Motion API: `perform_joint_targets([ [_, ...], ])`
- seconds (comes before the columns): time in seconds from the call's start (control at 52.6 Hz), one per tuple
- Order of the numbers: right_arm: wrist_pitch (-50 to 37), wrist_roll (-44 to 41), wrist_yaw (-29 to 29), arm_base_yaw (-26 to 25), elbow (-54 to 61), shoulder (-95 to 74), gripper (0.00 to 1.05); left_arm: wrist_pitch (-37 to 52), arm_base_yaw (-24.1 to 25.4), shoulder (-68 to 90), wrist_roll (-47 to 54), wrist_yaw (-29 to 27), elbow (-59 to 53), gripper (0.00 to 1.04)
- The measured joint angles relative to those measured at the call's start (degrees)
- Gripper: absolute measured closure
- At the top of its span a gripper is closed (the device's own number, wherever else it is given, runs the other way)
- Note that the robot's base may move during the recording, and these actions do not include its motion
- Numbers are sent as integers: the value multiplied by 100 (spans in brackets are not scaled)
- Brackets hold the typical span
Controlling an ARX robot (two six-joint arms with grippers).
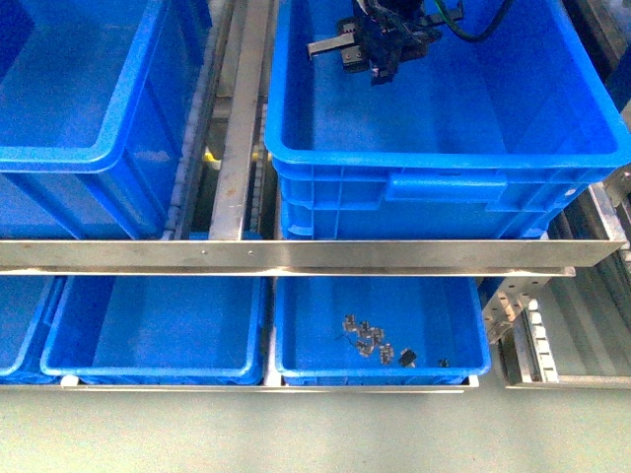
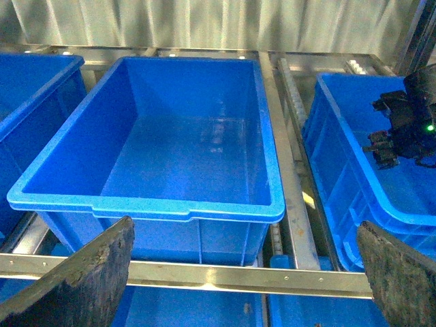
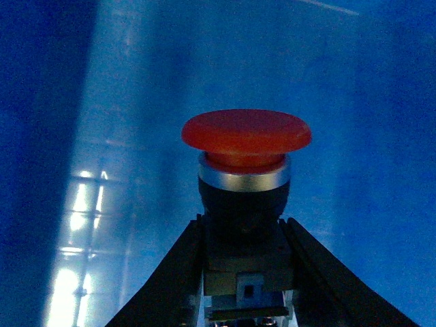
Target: Pick red and yellow buttons and place in box
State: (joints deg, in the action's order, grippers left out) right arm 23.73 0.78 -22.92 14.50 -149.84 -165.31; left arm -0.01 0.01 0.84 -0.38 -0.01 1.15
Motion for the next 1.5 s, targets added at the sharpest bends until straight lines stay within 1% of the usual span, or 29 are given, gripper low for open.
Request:
perform_joint_targets([
  [0.019,0,0,0,0,0,0,71,0,0,0,2,0,0,8],
  [0.057,114,-39,-17,-22,-229,-162,64,0,0,0,2,0,0,8],
  [0.076,184,-37,-26,-33,-365,-251,61,0,0,0,0,0,0,8],
  [0.095,184,-37,-26,-33,-365,-251,61,0,0,0,2,0,0,8],
  [0.152,334,-26,-22,-70,-647,-428,49,0,0,0,0,0,0,8],
  [0.171,334,-26,-22,-70,-647,-428,49,0,0,0,2,0,0,8],
  [0.266,382,-35,-37,-129,-988,-588,29,0,0,0,2,0,0,8],
  [0.304,109,-35,63,-168,-885,-527,22,0,0,0,0,0,0,8],
  [0.361,-385,-37,186,-203,-452,-269,15,0,0,0,2,0,0,8],
  [0.399,-861,-48,302,-236,151,109,9,0,0,0,2,0,0,8],
  [0.437,-1207,-52,433,-264,651,444,5,0,0,0,2,0,0,8],
  [0.57,-2107,-111,855,-341,2472,1840,7,0,0,0,2,0,0,8],
  [0.646,-2649,-236,1095,-372,3713,2802,7,0,0,0,2,0,0,8],
  [0.703,-3139,-282,1215,-387,4937,3600,7,0,0,0,2,0,0,8],
  [0.817,-3604,-160,1497,-420,6649,4498,7,0,0,0,2,0,0,8],
  [0.893,-3779,9,1681,-448,7602,5023,7,0,0,0,2,0,0,8],
  [0.95,-3919,269,1672,-483,8496,5657,7,0,0,0,2,2,0,8],
  [1.026,-3910,603,1635,-518,9276,6411,7,0,0,0,2,0,0,8],
  [1.083,-3641,1215,1453,-518,9941,7274,7,0,0,0,2,0,0,8],
  [1.14,-3274,1746,1414,-507,10367,7921,7,0,0,0,0,0,0,8],
  [1.178,-3285,2033,1386,-485,10631,8262,7,0,0,0,2,0,0,8],
  [1.216,-4590,1725,1351,-492,11090,8360,16,0,0,0,2,0,0,8],
  [1.235,-5405,1484,1368,-520,11398,8389,21,0,0,0,2,2,0,8],
  [1.254,-5904,1217,1392,-533,11610,8397,24,0,0,0,2,2,0,8],
  [1.273,-6332,1016,1412,-555,11818,8406,28,0,0,0,2,2,0,8],
  [1.33,-7138,621,1499,-605,12275,8456,36,0,0,0,2,-2,0,8],
  [1.387,-7639,356,1558,-673,12646,8673,47,0,0,0,2,0,0,8],
  [1.406,-7678,304,1569,-684,12692,8721,49,0,0,0,2,-2,0,8],
  [1.5,-7807,101,1661,-800,13070,9219,66,0,0,0,2,0,0,8],
])
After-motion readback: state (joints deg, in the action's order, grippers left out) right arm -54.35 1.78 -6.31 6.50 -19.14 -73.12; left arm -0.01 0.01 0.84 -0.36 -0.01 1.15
